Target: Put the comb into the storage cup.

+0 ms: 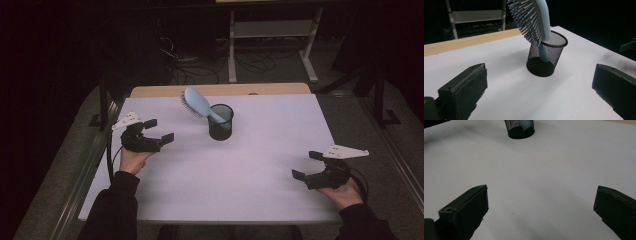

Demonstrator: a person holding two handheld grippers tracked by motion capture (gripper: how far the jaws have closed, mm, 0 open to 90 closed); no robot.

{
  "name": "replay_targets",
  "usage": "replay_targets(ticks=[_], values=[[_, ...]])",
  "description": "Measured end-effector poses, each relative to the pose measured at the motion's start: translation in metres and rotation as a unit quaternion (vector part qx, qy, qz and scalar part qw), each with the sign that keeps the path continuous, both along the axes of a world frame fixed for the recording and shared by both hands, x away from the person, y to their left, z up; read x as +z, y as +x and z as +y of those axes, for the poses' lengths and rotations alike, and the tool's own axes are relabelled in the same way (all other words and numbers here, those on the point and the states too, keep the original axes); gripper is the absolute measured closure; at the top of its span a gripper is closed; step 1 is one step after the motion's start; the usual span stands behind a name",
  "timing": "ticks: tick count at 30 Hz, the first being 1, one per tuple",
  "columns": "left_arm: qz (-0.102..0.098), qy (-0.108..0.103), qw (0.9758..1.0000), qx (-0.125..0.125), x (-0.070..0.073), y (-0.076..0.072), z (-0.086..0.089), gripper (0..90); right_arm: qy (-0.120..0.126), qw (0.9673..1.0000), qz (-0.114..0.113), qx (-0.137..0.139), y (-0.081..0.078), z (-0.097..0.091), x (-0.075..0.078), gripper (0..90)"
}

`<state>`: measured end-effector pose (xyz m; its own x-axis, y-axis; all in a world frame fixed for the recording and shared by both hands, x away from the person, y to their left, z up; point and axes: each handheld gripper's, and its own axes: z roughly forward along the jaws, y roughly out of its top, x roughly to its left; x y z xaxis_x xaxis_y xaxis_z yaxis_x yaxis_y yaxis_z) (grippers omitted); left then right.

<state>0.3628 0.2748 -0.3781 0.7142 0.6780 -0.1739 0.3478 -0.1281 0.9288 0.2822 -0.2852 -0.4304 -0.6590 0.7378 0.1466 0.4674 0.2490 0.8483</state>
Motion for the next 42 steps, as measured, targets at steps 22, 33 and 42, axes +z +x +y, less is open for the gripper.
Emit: replay_targets(ticks=[22,33,42], values=[[-0.028,-0.003,0.9994,0.022,-0.014,-0.027,0.027,0.0,-0.006,1.0,0.004,0.0,0.0,0.0,-0.001,0.0],[-0.033,-0.008,0.9984,0.045,-0.027,-0.038,0.041,0.0,-0.008,1.0,0.005,0.0,0.001,-0.001,-0.002,0.0],[-0.034,-0.006,0.9976,0.06,-0.037,-0.047,0.054,0.0,-0.008,0.9999,0.006,0.0,0.001,-0.001,-0.003,0.0]])
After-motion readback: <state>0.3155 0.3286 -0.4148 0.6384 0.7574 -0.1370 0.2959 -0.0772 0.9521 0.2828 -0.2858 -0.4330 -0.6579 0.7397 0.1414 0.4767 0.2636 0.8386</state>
